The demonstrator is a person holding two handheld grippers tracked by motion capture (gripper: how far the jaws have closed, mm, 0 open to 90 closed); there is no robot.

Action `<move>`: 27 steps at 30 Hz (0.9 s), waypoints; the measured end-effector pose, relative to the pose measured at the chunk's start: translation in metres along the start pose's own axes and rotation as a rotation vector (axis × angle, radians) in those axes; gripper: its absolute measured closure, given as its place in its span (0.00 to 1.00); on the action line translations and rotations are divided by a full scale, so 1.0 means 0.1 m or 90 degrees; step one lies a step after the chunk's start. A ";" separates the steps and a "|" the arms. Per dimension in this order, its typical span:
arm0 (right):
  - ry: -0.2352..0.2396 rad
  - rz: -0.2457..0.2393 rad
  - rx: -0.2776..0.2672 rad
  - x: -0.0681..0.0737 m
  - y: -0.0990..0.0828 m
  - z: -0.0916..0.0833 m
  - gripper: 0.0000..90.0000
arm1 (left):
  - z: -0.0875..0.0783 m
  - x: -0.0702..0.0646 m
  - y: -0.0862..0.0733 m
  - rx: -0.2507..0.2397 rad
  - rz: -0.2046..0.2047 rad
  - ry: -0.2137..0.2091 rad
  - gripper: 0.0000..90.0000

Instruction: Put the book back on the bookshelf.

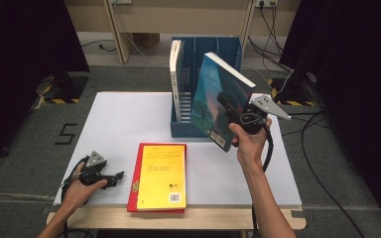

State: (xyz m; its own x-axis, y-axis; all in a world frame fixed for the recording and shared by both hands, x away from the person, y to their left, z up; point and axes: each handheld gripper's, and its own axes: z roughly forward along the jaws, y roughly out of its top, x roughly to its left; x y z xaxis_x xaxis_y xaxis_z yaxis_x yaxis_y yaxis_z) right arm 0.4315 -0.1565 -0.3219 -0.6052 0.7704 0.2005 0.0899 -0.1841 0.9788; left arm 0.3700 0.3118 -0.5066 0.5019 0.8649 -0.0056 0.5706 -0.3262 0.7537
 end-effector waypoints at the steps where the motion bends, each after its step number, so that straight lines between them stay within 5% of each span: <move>1: -0.002 -0.001 -0.001 -0.01 0.01 0.03 0.83 | 0.00 0.00 0.00 0.000 0.000 0.000 0.15; 13: -0.054 0.012 -0.007 -0.14 0.06 0.45 0.83 | 0.00 0.00 0.00 0.003 0.001 0.000 0.15; 27: -0.131 -0.020 -0.002 -0.33 0.03 0.88 0.83 | 0.00 0.00 0.00 0.001 0.000 0.000 0.15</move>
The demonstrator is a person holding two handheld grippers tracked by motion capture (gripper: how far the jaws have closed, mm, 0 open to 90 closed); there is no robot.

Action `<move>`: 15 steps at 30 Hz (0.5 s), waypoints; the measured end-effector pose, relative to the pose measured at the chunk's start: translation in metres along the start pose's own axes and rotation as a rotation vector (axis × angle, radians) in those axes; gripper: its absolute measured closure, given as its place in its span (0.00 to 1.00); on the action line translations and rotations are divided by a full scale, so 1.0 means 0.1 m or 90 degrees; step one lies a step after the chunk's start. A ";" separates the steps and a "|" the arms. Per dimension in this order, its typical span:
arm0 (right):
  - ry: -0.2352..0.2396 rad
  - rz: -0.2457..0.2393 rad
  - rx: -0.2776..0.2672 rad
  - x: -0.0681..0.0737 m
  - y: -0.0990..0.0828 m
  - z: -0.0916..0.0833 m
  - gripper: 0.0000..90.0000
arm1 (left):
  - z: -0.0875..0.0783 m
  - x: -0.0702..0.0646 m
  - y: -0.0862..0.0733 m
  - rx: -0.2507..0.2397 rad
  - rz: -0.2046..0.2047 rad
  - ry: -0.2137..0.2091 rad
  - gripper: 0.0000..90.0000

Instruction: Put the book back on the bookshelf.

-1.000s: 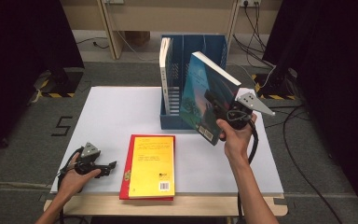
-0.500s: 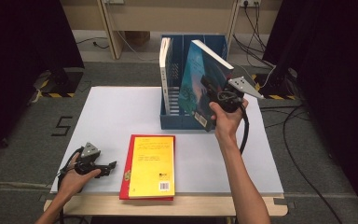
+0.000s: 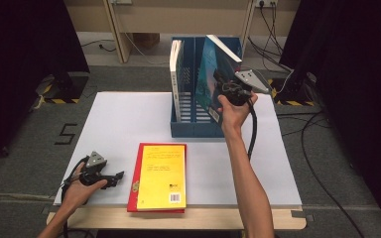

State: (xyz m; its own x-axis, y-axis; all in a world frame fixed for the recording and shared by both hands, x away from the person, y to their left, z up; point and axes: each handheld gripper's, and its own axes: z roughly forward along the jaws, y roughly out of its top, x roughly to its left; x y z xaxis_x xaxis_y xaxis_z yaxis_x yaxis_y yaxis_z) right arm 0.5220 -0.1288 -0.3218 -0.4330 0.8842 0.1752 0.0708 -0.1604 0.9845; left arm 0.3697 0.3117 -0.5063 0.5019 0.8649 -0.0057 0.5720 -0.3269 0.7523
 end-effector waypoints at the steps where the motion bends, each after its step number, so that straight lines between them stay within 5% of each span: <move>1: -0.004 -0.001 -0.002 0.00 -0.01 0.04 0.83 | 0.00 0.00 0.00 0.000 0.000 0.000 0.15; 10: -0.026 0.011 0.008 -0.02 -0.08 0.32 0.83 | 0.00 0.00 0.00 0.000 0.000 -0.001 0.15; 15: -0.018 0.020 0.000 -0.03 -0.06 0.29 0.83 | 0.00 0.00 0.00 0.000 0.000 -0.001 0.15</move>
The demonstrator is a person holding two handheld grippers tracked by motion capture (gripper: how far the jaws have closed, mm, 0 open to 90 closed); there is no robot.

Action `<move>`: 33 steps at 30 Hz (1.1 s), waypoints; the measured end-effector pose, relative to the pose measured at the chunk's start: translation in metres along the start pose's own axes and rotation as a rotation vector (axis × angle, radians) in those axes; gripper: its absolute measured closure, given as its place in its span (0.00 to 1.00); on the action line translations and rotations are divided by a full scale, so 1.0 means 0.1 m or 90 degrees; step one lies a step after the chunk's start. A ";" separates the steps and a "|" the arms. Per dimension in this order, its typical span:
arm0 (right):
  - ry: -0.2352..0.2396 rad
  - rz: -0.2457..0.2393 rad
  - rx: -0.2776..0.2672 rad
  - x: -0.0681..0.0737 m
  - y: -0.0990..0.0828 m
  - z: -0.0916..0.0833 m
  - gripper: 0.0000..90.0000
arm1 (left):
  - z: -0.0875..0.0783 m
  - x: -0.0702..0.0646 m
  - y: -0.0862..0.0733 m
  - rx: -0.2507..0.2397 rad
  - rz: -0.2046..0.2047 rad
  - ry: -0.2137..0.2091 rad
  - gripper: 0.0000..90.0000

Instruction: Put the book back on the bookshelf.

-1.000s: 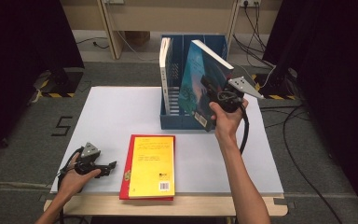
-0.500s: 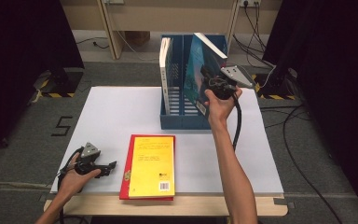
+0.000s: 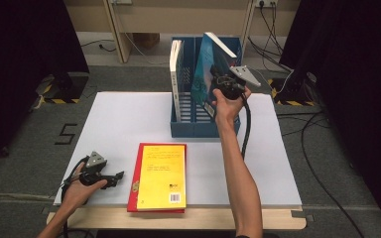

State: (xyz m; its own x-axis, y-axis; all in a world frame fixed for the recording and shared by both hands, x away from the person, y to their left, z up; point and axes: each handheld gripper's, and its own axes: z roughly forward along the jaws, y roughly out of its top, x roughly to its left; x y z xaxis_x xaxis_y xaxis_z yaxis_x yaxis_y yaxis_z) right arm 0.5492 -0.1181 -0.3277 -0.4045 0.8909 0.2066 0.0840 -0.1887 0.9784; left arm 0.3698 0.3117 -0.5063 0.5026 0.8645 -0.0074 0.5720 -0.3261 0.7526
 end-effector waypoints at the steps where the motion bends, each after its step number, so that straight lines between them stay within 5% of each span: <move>1: 0.001 -0.005 0.000 0.00 0.02 -0.03 0.83 | 0.00 0.00 0.00 0.000 0.000 0.000 0.15; 11: -0.005 -0.012 -0.020 -0.04 0.13 -0.17 0.83 | 0.00 0.00 0.00 0.001 0.001 0.001 0.15; 19: -0.011 0.004 -0.005 0.01 0.01 0.05 0.82 | 0.00 0.00 0.00 0.000 0.001 0.001 0.15; 33: -0.035 -0.019 0.008 0.06 -0.16 0.48 0.82 | 0.00 0.00 0.00 0.000 0.001 0.001 0.15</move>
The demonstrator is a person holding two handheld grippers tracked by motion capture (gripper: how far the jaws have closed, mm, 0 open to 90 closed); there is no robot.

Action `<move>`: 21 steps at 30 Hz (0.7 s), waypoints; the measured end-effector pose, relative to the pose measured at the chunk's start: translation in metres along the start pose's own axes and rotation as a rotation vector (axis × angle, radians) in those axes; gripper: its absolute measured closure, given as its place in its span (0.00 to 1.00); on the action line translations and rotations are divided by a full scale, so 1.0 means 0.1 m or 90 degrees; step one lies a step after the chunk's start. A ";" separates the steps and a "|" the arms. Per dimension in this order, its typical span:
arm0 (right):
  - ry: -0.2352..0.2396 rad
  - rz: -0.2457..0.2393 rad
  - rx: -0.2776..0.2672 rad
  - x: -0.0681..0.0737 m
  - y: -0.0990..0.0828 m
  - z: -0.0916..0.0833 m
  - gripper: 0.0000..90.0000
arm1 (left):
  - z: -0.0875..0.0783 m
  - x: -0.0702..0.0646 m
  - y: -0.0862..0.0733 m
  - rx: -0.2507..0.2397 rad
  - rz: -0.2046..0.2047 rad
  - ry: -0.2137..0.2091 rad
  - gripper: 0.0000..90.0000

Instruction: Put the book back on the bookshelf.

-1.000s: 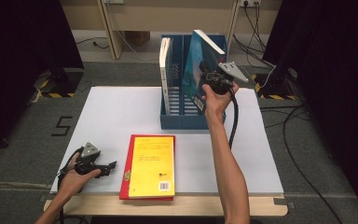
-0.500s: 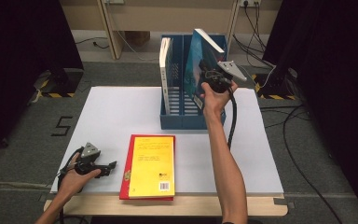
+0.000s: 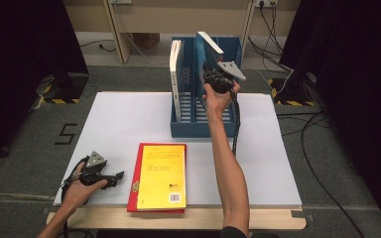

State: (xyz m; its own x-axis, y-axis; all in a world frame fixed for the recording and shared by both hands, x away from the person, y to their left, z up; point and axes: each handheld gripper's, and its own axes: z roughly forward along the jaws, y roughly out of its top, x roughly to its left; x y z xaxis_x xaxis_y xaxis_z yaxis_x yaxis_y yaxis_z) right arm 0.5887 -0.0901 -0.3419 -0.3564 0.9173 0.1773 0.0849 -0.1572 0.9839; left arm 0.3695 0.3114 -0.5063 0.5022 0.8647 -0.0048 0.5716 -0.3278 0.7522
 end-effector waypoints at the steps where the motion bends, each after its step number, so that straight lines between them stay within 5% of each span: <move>1: -0.001 0.002 -0.001 0.00 -0.01 0.02 0.82 | 0.00 0.00 0.00 0.000 0.000 0.000 0.15; 21: -0.024 0.019 0.021 -0.05 -0.38 0.30 0.82 | 0.00 0.00 0.00 0.000 0.002 0.001 0.15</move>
State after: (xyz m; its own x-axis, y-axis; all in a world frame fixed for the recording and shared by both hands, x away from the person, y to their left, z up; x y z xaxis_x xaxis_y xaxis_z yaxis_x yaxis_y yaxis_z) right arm 0.6150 -0.0784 -0.3804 -0.3188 0.9254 0.2048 0.1264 -0.1727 0.9768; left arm 0.3692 0.3111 -0.5062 0.5031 0.8642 -0.0014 0.5697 -0.3305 0.7525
